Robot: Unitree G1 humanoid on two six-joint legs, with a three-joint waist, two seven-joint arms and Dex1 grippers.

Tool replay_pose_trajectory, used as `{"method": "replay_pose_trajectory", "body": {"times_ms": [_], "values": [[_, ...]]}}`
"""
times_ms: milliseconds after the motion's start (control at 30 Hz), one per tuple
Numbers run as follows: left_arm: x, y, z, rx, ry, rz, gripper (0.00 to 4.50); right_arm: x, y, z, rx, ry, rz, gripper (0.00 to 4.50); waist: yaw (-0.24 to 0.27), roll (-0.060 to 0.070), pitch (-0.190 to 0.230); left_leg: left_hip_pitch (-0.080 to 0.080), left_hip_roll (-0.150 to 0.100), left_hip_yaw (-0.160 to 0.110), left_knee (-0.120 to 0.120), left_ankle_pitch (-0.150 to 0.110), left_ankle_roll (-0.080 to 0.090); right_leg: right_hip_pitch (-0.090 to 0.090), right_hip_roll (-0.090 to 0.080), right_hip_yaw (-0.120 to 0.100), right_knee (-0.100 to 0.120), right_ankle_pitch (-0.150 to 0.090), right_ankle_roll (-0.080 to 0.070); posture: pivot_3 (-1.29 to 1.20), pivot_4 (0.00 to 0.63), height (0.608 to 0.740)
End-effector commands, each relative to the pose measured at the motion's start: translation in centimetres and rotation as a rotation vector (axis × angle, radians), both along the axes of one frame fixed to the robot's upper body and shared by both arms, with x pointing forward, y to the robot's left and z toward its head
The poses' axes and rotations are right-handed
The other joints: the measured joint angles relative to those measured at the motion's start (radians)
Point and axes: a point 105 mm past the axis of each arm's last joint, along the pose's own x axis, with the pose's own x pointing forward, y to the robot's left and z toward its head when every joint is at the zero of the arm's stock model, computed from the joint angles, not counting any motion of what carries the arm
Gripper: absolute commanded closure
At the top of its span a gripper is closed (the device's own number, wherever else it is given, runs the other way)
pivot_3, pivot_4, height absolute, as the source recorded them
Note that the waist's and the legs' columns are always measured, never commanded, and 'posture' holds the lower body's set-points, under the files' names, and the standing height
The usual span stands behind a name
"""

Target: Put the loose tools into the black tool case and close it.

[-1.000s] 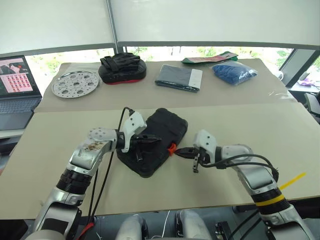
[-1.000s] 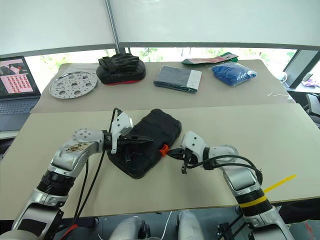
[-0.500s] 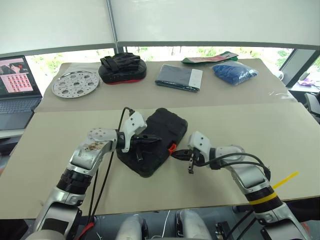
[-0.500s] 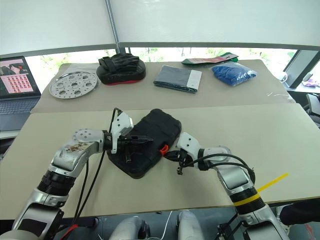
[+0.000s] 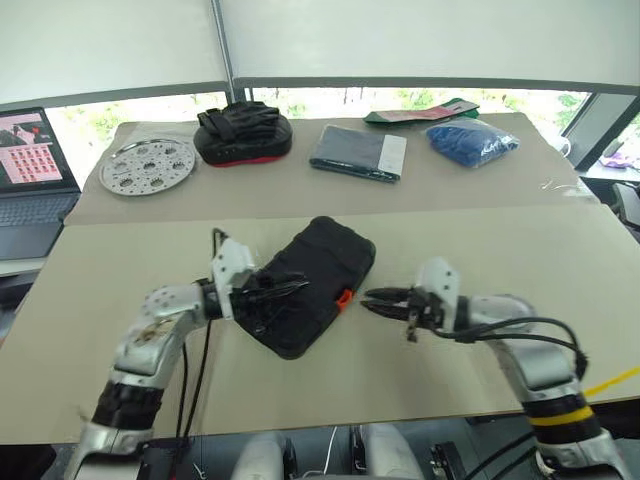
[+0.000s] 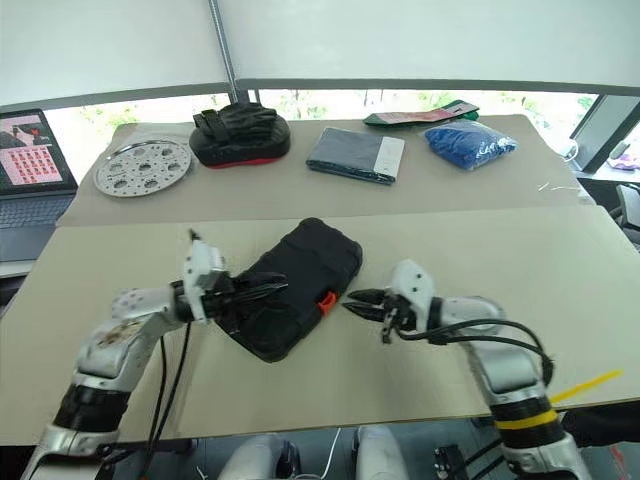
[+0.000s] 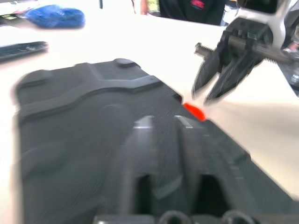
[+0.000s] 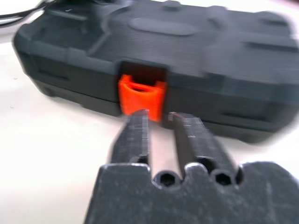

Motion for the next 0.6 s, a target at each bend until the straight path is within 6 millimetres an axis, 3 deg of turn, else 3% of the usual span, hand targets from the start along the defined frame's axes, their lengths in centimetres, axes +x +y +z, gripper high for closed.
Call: {"method": "replay_pose_trajectory", "body": {"times_ms": [33, 200, 233, 367, 600], "values": [[-1.3, 4.4, -0.4, 0.062, -0.012, 0.129, 1.87, -0.6, -2.5, 2.0, 0.001, -0.121, -0.009, 1.96, -0.002, 0.0, 0.0, -0.003, 0.0, 0.0, 0.0, 0.0, 0.0, -0.003, 0.001, 0.0, 0.0, 0.0, 0.0, 0.0, 0.15, 0.74], [-4.0, 10.3, -2.4, 0.146, 0.048, 0.311, 0.09, -1.7, -5.5, 1.7, -0.064, -0.173, 0.04, 0.28, 0.001, 0.0, 0.002, -0.006, -0.002, 0.002, 0.001, -0.002, 0.004, -0.006, 0.001, 0.0, 0.0, -0.001, 0.001, 0.0, 0.15, 0.74], [-4.4, 11.1, -2.8, 0.161, 0.056, 0.341, 0.0, -1.8, -6.0, 1.6, -0.061, -0.152, 0.038, 0.03, 0.002, -0.002, 0.004, -0.006, -0.002, 0.002, 0.001, -0.007, 0.012, -0.006, 0.0, 0.0, 0.0, -0.001, 0.001, 0.0, 0.15, 0.74], [-5.5, 13.8, -3.6, 0.287, 0.001, 0.472, 0.0, -1.7, -7.8, 1.8, -0.068, -0.207, 0.013, 0.03, 0.016, -0.008, 0.008, -0.007, -0.002, 0.003, 0.001, -0.007, 0.012, -0.006, -0.001, -0.001, -0.001, -0.001, 0.001, 0.0, 0.15, 0.74], [-5.9, 13.9, -2.9, 0.276, -0.033, 0.514, 0.0, -1.0, -9.5, 0.9, -0.093, -0.224, -0.044, 0.03, 0.027, -0.007, 0.009, -0.007, -0.002, 0.003, 0.001, -0.006, 0.011, -0.005, -0.005, -0.002, -0.004, 0.0, 0.001, 0.0, 0.15, 0.74]]}}
